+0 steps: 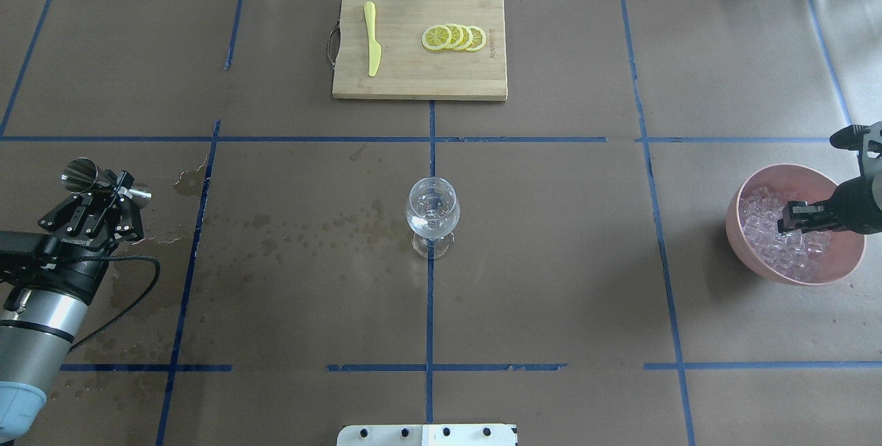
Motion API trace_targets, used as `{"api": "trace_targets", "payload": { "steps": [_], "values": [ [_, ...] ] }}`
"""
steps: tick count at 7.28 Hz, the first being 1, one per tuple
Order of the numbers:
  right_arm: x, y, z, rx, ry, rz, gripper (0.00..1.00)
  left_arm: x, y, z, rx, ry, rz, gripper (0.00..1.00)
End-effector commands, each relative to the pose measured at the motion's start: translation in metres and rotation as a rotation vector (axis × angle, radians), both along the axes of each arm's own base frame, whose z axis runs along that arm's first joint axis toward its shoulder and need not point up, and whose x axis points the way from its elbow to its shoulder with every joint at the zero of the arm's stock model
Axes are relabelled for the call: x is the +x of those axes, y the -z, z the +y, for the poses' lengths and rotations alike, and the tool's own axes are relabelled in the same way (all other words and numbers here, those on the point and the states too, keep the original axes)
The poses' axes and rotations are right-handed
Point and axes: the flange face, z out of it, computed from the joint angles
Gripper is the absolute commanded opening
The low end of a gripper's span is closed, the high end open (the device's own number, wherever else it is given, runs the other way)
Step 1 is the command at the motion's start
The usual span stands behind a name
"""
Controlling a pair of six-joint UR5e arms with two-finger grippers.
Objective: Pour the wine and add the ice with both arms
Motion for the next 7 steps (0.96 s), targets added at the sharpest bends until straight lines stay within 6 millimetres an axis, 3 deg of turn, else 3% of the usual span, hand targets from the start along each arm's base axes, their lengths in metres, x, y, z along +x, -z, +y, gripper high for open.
{"api": "trace_targets", "payload": {
  "steps": [1, 2, 4, 7],
  "values": [
    [0.017, 0.022, 0.000, -0.017, -0.010, -0.035, 0.00, 0.025, -0.005, 0.001, -0.002, -0.011, 0.001, 0.00],
    [0.025, 0.032, -0.001, -0.013, -0.020, -0.047, 0.00, 0.041, -0.013, 0.001, -0.010, -0.012, 0.015, 0.00],
    [0.035, 0.045, -0.002, 0.006, -0.041, -0.062, 0.00, 0.051, -0.037, 0.001, -0.016, 0.001, -0.032, 0.00],
    [0.062, 0.064, -0.006, -0.007, -0.061, -0.142, 0.00, 0.055, -0.038, 0.007, -0.017, -0.016, -0.032, 0.00]
  ]
}}
